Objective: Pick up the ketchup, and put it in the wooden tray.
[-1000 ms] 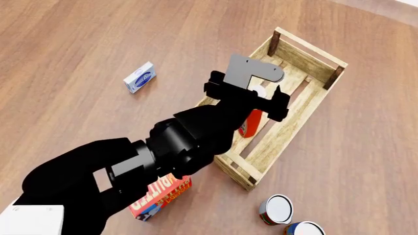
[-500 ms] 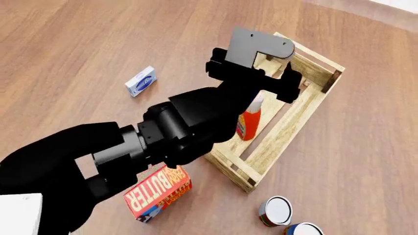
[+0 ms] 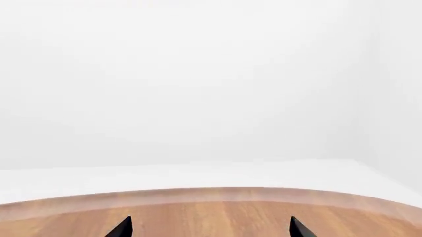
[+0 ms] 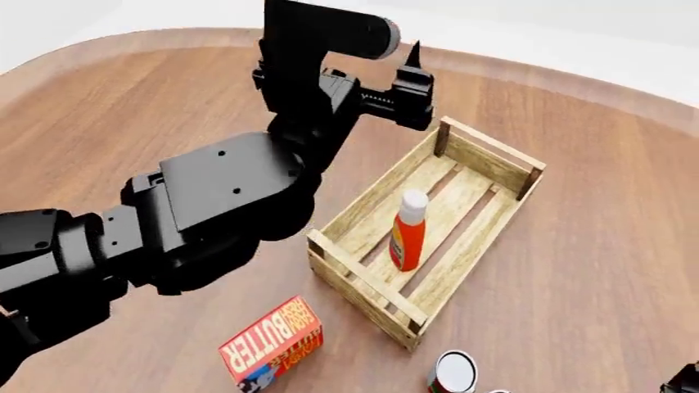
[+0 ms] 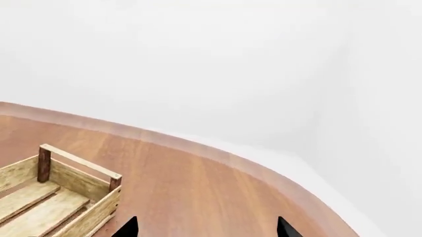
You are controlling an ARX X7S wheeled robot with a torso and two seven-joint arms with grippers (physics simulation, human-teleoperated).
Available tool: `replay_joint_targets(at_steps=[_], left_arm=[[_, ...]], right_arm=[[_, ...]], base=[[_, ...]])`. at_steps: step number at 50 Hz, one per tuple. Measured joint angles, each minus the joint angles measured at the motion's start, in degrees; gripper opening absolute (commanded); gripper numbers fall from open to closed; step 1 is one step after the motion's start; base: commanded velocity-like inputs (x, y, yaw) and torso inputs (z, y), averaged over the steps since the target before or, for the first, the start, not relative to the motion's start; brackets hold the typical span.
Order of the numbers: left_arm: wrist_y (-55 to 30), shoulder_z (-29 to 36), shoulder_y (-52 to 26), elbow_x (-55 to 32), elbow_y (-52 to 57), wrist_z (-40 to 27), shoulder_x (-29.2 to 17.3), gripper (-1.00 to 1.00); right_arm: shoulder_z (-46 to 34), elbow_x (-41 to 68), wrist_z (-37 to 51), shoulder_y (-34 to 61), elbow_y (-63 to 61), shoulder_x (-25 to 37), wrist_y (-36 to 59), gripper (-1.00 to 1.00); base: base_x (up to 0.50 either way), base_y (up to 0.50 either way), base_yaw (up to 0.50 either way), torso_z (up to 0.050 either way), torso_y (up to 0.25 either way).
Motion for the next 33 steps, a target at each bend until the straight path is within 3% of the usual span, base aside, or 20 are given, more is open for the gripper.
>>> replay_joint_targets(at_steps=[10,15,22,33], left_arm=[[4.8,0.6,4.9,7.1,11.6,-7.2,-12.4,1.00],[7.5,1.3,8.5,10.7,17.0,-10.8,-19.0,1.00],[11.3,2.4,13.8,14.9,21.9,-14.9,-26.9,1.00],[16.4,4.0,21.4,20.1,25.1,-20.2,-35.1,1.00]], right_arm=[[-14.4,2.6,21.5,0.7,-0.1,23.9,-9.2,1.00],[-24.4,2.9,27.0,7.2,-0.1,31.3,-12.0,1.00],[-41.9,3.4,30.2,23.4,-0.2,35.4,-11.8,1.00],[-65.5,4.0,32.4,47.1,-0.2,35.7,-9.1,1.00]], base=[[0.00,0.00,0.00,0.000,0.222],[0.00,0.00,0.00,0.000,0.221],[0.00,0.00,0.00,0.000,0.211],[0.00,0.00,0.00,0.000,0.205]])
